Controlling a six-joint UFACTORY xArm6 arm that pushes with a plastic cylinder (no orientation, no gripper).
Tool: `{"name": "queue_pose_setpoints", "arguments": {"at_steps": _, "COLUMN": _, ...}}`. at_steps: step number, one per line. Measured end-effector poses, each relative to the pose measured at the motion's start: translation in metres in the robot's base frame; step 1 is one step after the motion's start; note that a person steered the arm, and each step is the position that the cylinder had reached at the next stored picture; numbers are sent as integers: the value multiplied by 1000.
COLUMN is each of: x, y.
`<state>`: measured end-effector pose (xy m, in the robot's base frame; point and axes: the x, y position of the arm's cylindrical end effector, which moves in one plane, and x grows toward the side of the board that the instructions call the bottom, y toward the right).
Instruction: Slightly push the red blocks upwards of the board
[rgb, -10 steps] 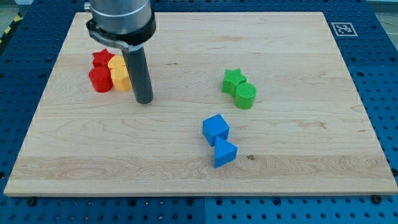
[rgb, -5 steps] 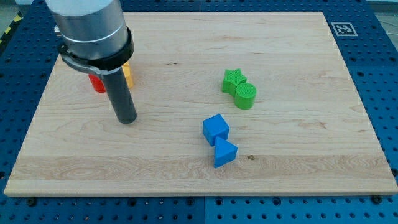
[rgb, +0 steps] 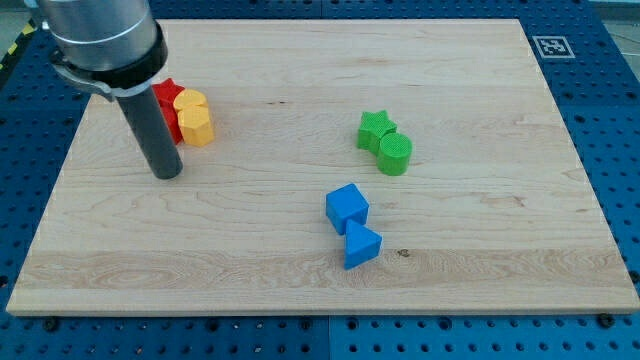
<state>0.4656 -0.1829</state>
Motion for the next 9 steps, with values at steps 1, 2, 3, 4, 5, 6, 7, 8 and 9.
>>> {"name": "queue_pose_setpoints", "arguments": {"at_steps": 1, "x": -13, "y": -8}}
{"name": "queue_pose_setpoints", "arguments": {"at_steps": 2, "x": -20, "y": -9}}
{"name": "queue_pose_setpoints", "arguments": {"at_steps": 3, "x": -22, "y": -9}}
{"name": "queue_pose_setpoints", "arguments": {"at_steps": 4, "x": -32, "y": -9}}
{"name": "queue_pose_setpoints", "arguments": {"at_steps": 5, "x": -32, "y": -9}}
{"name": "queue_pose_setpoints", "arguments": {"at_steps": 6, "x": -1, "y": 17}}
{"name": "queue_pose_setpoints", "arguments": {"at_steps": 7, "x": 18, "y": 25}}
{"name": "queue_pose_setpoints", "arguments": {"at_steps": 8, "x": 18, "y": 26}}
{"name": "queue_pose_setpoints", "arguments": {"at_steps": 9, "x": 18, "y": 26}}
